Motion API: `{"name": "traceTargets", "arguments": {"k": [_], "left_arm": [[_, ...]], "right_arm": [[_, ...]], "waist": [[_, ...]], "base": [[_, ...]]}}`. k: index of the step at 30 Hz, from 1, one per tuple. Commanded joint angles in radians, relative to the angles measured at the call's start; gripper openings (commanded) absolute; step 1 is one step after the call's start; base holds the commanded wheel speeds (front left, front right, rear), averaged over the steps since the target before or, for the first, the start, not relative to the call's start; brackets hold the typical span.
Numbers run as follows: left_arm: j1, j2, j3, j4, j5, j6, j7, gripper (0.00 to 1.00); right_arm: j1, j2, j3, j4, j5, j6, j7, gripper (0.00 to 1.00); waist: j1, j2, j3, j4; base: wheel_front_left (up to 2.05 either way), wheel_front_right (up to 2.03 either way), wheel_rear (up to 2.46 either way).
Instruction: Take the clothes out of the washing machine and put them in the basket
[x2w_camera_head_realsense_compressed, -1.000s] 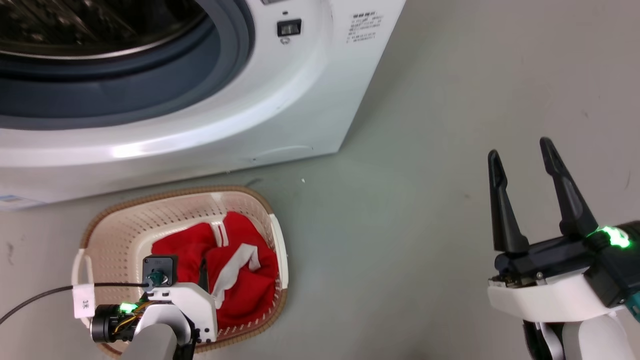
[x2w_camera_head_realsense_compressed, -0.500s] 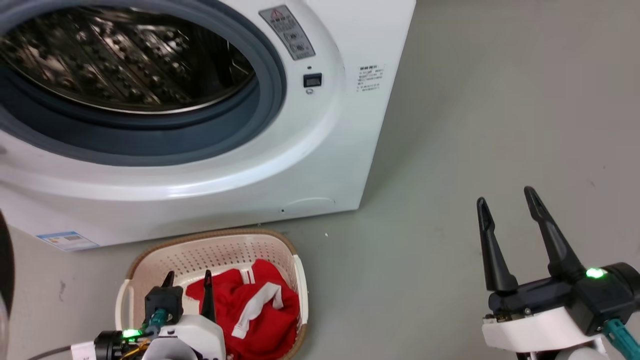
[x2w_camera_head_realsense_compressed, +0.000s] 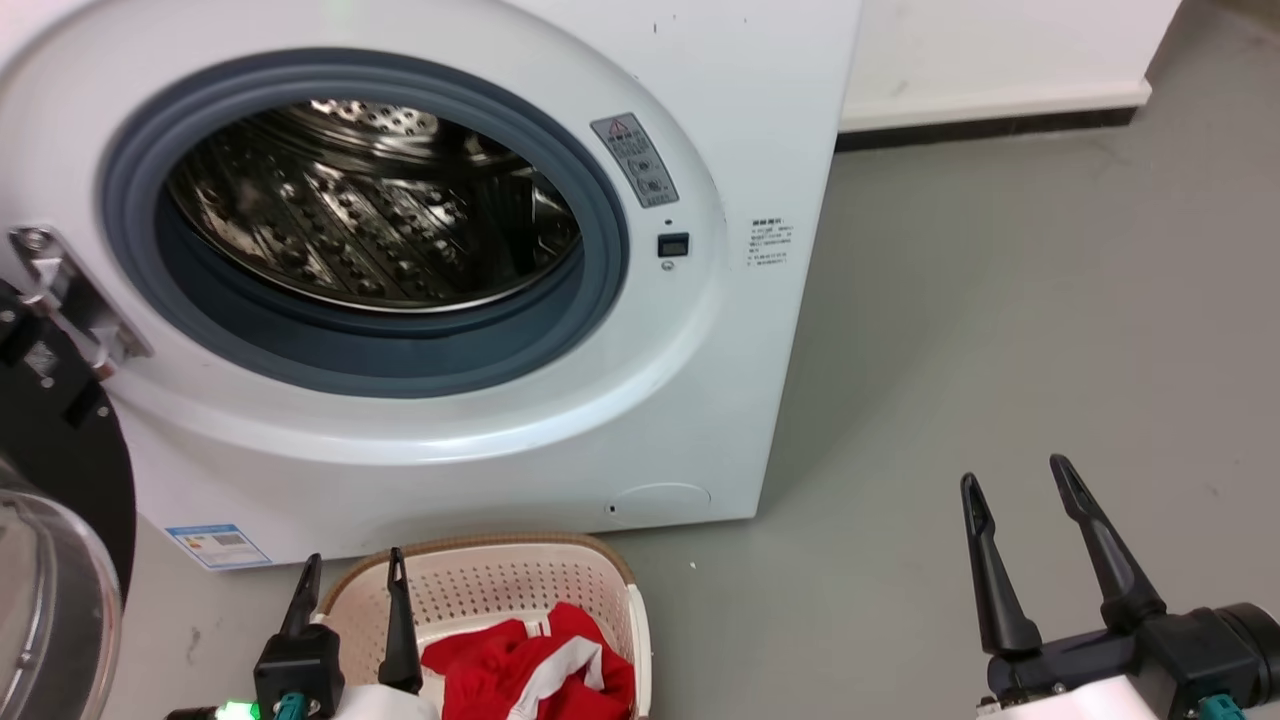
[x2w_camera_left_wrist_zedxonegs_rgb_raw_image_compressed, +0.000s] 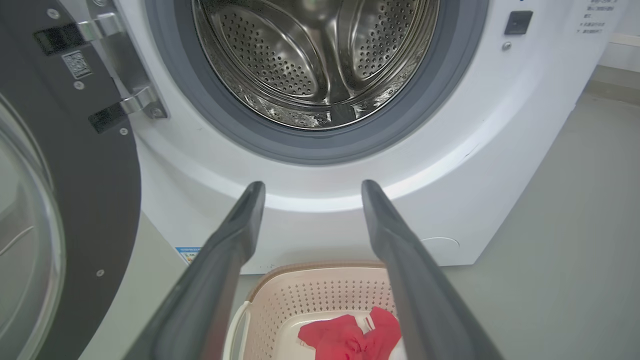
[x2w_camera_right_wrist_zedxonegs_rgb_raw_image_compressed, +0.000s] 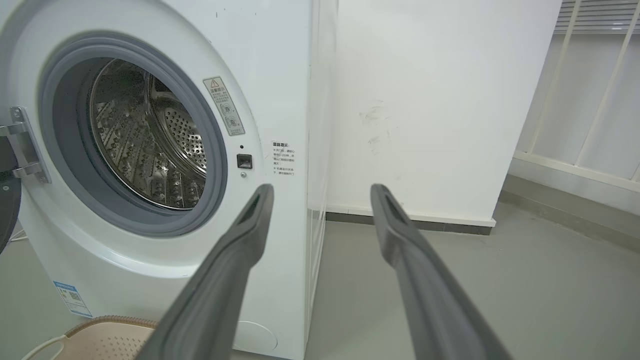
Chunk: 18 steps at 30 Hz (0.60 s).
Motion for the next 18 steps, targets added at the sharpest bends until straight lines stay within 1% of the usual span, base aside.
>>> {"name": "traceTargets", "arguments": {"k": [1,9,18], "left_arm": [[0.026,-0.007,0.010,-0.037,0.013,-0.002,-0.003,1.00],[0.103,-0.030,0.034,-0.198,0.041,0.004,-0.003,1.00],[0.155,-0.042,0.028,-0.274,0.047,0.013,-0.003,1.00]], "right_arm": [[0.019,0.000,-0.002,0.001,-0.004,-0.001,-0.002,1.00],[0.046,0.000,-0.012,-0.002,0.007,-0.001,-0.002,1.00],[0.082,0.000,-0.032,-0.007,0.023,-0.001,-0.002,1.00]], "waist": [[0.0002,0.0000,-0.031,0.017],[0.0002,0.0000,-0.071,0.033],[0.0002,0.0000,-0.103,0.046]], "base": [[0.00,0.00,0.00],[0.00,0.00,0.00],[0.00,0.00,0.00]]}}
